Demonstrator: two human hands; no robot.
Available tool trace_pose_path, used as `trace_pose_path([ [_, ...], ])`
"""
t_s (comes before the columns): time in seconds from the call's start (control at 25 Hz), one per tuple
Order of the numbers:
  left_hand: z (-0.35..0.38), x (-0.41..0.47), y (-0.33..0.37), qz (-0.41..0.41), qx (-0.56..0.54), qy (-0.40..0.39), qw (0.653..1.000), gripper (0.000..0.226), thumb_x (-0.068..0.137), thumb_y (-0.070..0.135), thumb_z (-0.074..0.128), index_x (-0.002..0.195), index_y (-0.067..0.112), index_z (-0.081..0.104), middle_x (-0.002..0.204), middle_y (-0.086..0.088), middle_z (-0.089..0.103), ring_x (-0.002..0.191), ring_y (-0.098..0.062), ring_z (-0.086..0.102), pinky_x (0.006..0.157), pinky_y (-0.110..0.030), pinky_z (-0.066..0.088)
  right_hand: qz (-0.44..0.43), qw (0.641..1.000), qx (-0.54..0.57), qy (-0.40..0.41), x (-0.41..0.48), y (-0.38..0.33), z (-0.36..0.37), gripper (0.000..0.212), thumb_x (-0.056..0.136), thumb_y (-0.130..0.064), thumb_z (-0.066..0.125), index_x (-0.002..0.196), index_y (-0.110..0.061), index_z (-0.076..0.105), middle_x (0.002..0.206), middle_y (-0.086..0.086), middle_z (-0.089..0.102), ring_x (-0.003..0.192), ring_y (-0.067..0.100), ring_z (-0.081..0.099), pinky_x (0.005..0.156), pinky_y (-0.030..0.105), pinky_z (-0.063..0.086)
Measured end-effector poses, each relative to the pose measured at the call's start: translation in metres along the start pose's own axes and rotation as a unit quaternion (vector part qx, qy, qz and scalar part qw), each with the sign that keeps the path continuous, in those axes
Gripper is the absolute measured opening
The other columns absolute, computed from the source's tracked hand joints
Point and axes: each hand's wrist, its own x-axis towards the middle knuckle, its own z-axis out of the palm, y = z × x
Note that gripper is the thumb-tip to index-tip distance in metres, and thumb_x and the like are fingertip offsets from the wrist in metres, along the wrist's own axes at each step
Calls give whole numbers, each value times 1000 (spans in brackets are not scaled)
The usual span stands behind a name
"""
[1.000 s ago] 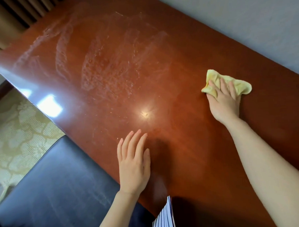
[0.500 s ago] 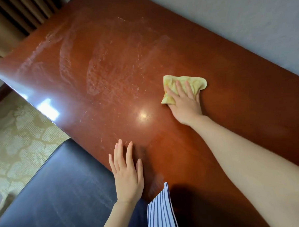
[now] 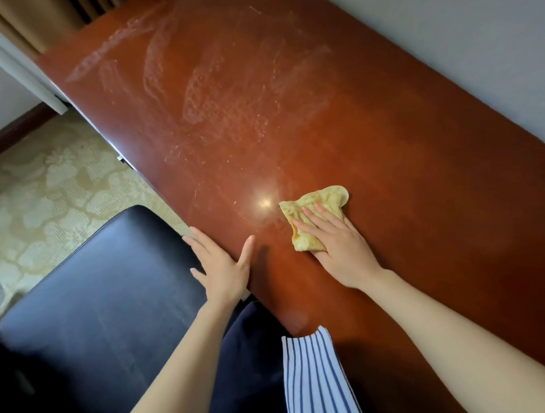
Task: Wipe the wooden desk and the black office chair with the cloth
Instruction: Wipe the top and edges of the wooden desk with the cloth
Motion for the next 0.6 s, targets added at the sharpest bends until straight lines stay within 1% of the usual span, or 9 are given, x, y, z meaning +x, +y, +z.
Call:
trace_pose_path([
  [0.08, -3, 1, 3, -20, -31, -42, 998, 131, 64, 76, 55, 142, 16, -32, 156, -4, -24, 145, -15, -14, 112, -58, -1, -15, 1000, 18, -17, -18, 8, -3, 55, 94, -22, 49, 144, -39, 32, 152, -21, 16, 142, -2, 0, 119, 33, 3],
  [0.12, -5, 3, 5, -27, -26, -59, 998, 137, 58, 78, 57, 140, 16, -35, 156, -2, -25, 145, -15, -14, 112, -58, 1, -24, 999, 9, -25, -25, 16, -6, 57, 92, -20, 51, 143, -39, 33, 151, -23, 15, 142, -3, 1, 119, 33, 5],
  [0.24, -12, 7, 3, -32, 27, -93, 995, 148, 53, 75, 68, 137, 18, -40, 155, 3, -27, 146, -17, -8, 112, -60, 4, -27, 997, -58, -42, -32, 38, -21, 63, 90, -20, 54, 143, -42, 29, 151, -24, 14, 141, -4, 2, 119, 32, 11],
  [0.32, -15, 6, 1, -24, 78, -93, 992, 151, 50, 78, 68, 137, 16, -39, 155, 2, -26, 145, -18, -10, 112, -61, 3, -8, 996, -79, -41, -25, 48, -30, 63, 91, -20, 54, 144, -41, 27, 153, -20, 16, 141, -4, 2, 118, 29, 11],
  [0.4, -15, 4, 2, -13, 150, -68, 986, 151, 48, 87, 58, 138, 9, -37, 155, -5, -28, 144, -21, -18, 110, -62, -3, 23, 997, -64, -32, -7, 52, -39, 61, 92, -19, 51, 145, -40, 28, 155, -17, 17, 140, -3, 2, 116, 30, 13],
  [0.52, -15, 1, 1, 25, 236, -17, 971, 150, 45, 96, 38, 140, 2, -31, 152, -12, -31, 141, -24, -27, 109, -61, -10, 86, 996, -10, -11, 29, 53, -51, 52, 98, -24, 45, 145, -40, 29, 156, -16, 15, 144, 3, 4, 113, 39, 21],
  [0.6, -16, 1, 0, 41, 260, -8, 965, 149, 45, 97, 32, 141, 0, -27, 153, -15, -29, 141, -25, -28, 109, -58, -13, 126, 992, 31, 4, 59, 48, -55, 47, 101, -31, 38, 146, -37, 29, 157, -12, 14, 145, 9, 3, 115, 42, 17],
])
